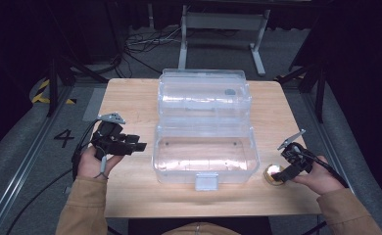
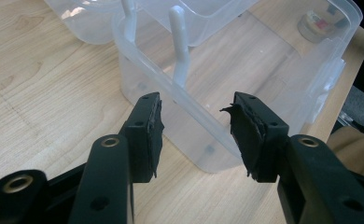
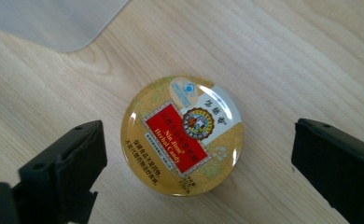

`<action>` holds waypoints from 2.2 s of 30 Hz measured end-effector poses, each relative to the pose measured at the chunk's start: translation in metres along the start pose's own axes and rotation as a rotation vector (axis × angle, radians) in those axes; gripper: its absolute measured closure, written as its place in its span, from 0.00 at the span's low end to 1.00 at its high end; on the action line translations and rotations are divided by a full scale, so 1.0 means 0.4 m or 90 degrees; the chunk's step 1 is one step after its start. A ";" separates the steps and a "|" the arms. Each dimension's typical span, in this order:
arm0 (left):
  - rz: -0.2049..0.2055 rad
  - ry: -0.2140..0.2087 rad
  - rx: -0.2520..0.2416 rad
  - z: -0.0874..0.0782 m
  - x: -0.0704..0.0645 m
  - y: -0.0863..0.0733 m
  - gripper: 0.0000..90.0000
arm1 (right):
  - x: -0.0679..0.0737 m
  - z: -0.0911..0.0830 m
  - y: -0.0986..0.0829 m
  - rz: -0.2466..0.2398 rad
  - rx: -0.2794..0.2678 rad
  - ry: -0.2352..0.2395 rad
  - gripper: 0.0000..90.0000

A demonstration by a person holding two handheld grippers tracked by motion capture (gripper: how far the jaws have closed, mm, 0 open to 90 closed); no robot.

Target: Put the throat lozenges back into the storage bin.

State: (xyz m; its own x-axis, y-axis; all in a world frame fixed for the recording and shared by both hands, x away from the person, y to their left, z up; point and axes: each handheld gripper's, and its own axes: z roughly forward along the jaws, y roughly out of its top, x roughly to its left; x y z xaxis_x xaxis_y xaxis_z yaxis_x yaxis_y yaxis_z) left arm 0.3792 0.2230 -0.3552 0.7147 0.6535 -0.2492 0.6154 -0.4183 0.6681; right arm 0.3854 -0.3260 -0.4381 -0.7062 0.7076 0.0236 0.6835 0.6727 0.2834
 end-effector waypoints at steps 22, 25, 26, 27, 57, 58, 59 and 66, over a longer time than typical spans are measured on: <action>-0.004 -0.003 0.000 0.003 0.006 -0.003 0.59 | 0.037 0.073 0.008 -0.025 0.052 -0.020 0.12; -0.004 -0.004 0.001 0.003 0.006 -0.002 0.59 | 0.038 0.075 0.007 -0.027 0.059 -0.025 0.16; -0.002 -0.004 0.002 0.004 0.006 -0.002 0.59 | 0.040 0.078 0.007 -0.032 0.065 -0.039 0.20; -0.002 -0.004 0.002 0.004 0.006 -0.002 0.59 | 0.040 0.078 0.007 -0.032 0.065 -0.043 0.21; -0.007 -0.002 0.001 -0.001 0.011 -0.005 0.59 | 0.048 -0.065 0.054 -0.036 -0.007 -0.044 0.22; -0.009 -0.001 -0.001 -0.003 0.012 -0.006 0.59 | 0.048 -0.065 0.054 -0.036 -0.007 -0.044 0.22; -0.011 -0.001 -0.004 -0.008 0.016 -0.007 0.59 | 0.047 -0.074 0.057 -0.035 -0.009 -0.045 0.22; -0.014 0.005 -0.009 -0.018 0.023 -0.010 0.59 | 0.044 -0.108 0.064 -0.033 -0.024 -0.046 0.22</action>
State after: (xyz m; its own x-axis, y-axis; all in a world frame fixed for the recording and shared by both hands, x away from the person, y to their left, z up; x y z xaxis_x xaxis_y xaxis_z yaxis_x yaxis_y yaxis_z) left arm 0.3811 0.2353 -0.3550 0.6987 0.6673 -0.2580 0.6259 -0.3955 0.6722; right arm 0.3825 -0.3056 -0.3890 -0.7239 0.6872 -0.0611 0.6382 0.7007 0.3189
